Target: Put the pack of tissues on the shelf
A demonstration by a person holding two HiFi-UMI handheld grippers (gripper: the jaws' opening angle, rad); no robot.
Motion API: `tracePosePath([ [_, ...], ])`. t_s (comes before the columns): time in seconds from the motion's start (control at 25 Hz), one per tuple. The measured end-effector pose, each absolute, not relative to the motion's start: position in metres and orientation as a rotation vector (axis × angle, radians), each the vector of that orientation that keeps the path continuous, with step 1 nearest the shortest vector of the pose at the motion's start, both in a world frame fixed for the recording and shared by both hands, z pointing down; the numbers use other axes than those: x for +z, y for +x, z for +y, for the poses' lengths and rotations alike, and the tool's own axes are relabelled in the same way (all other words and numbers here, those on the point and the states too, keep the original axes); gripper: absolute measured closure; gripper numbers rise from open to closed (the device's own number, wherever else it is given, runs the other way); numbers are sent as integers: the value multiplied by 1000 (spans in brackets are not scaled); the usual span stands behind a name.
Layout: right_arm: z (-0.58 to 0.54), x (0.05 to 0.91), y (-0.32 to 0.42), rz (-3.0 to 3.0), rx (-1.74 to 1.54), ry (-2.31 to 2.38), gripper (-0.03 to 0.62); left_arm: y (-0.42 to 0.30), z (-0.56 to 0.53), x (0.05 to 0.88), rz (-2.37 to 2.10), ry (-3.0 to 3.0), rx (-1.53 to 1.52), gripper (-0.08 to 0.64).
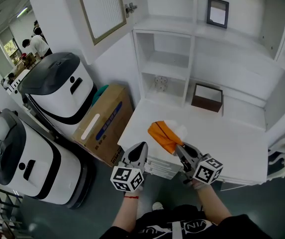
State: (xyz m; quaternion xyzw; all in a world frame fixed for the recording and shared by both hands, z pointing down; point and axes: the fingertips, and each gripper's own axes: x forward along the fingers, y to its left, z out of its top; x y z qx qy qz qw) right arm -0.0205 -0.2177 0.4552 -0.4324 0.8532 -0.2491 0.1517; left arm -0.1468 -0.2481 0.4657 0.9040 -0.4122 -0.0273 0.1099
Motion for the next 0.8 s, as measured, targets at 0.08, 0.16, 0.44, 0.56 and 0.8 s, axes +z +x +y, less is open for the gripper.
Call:
tracePosePath([
  [0.08,-219,458,-30,2455,-721,-1241,568,-154,-250,470,-1205,2649,-85,552],
  [0.16,-221,459,-35,2456,-726,-1241,568,-158,-253,475,-1198,2636,-85,552],
  [0.44,-242,454,-35,2438,-687,-1283,568,-146,-275,480,-1131,2646,-85,552],
  [0.56,-261,451,-34,2442,-641,-1310,568,-137,-292,477,-1101,2673,-93,552],
  [0.8,-313,433,-32,2423,-542,-1356,568,-125,-341,463,-1047,2722,-92,552],
])
